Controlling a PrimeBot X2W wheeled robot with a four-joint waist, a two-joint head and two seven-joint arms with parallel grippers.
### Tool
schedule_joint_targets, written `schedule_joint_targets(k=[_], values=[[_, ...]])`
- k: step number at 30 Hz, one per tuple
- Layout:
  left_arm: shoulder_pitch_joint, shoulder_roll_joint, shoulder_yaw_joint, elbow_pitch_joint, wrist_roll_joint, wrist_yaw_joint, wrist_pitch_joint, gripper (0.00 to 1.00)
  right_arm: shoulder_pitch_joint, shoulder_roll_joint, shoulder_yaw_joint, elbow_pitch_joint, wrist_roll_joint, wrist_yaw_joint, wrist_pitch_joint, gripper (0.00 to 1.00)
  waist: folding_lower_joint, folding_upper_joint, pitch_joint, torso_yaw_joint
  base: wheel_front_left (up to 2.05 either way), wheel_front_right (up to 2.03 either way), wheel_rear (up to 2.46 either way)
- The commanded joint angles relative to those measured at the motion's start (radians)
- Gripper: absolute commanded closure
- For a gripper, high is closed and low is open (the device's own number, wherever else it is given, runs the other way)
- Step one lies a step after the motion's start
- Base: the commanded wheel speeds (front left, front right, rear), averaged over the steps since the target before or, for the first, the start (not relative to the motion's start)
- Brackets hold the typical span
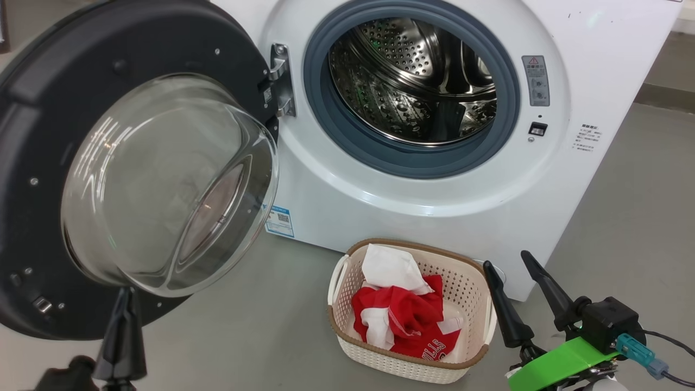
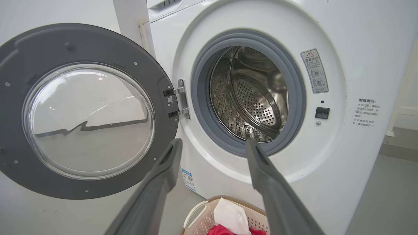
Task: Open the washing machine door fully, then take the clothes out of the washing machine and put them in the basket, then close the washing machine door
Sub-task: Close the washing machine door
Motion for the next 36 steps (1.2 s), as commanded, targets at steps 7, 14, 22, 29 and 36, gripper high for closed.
schedule_joint_targets(k=[7, 14, 22, 29, 36], values=[[-0.130, 0.079, 0.082, -0.079, 0.024, 0.027, -0.012, 1.00, -0.017, -0.013, 0.020, -0.020, -0.004, 0.006, -0.006, 0.00, 0.0000, -0.0001, 0.001, -0.015, 0.00, 0.00, 0.00], [-0.283, 0.198, 0.171, -0.076, 0.032, 0.070, 0.027, 1.00, -0.020, -0.015, 0.023, -0.013, -0.007, 0.006, -0.006, 0.00, 0.0000, -0.0001, 0.004, -0.042, 0.00, 0.00, 0.00], [-0.405, 0.273, 0.267, -0.020, -0.008, 0.126, 0.104, 1.00, -0.016, -0.014, 0.009, -0.007, -0.015, 0.006, -0.006, 0.00, 0.0000, -0.0001, -0.002, -0.068, 0.00, 0.00, 0.00], [-0.535, 0.334, 0.339, 0.152, -0.057, 0.177, 0.183, 1.00, -0.010, -0.013, 0.006, -0.004, -0.020, 0.006, -0.006, 0.00, 0.0000, -0.0001, -0.004, -0.079, 0.00, 0.00, 0.00], [-0.655, 0.364, 0.435, 0.342, -0.209, 0.169, 0.304, 1.00, -0.011, -0.018, 0.017, 0.001, -0.018, 0.006, -0.006, 0.00, 0.0000, -0.0001, -0.010, -0.094, 0.00, 0.00, 0.00]])
